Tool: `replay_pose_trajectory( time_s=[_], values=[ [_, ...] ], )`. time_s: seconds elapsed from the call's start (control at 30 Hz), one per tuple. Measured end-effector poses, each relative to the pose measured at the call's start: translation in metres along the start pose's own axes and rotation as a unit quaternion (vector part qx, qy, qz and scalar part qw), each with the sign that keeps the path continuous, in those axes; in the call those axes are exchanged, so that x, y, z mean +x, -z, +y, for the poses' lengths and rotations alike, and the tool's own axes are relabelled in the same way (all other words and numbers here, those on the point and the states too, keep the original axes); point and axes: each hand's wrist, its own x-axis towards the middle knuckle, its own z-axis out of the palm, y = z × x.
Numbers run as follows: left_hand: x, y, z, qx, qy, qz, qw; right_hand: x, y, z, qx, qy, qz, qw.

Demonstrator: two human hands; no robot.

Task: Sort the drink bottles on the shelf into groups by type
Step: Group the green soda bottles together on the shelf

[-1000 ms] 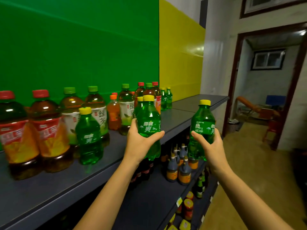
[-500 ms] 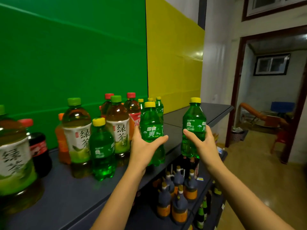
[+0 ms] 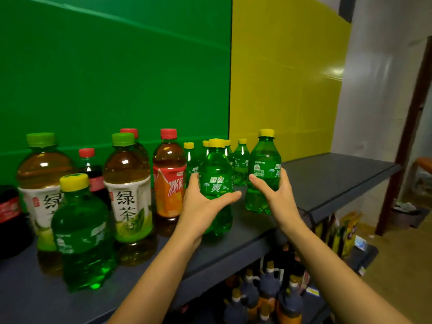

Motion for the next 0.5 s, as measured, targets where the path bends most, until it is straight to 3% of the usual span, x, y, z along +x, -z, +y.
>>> replay_pose_trajectory(
  time_s=[0.23,0.5],
  values=[
    [0.041,-0.031,-0.019,0.112,-0.042,0.104,0.987,0.073,0.002,0.036,0.028,-0.026,-0.147,0.988],
    [0.068,-0.052,-0.058,0.278,-0.042,0.219,0.934,0.112,0.004,0.077,0.030,-0.054,-0.304,0.951]
  ],
)
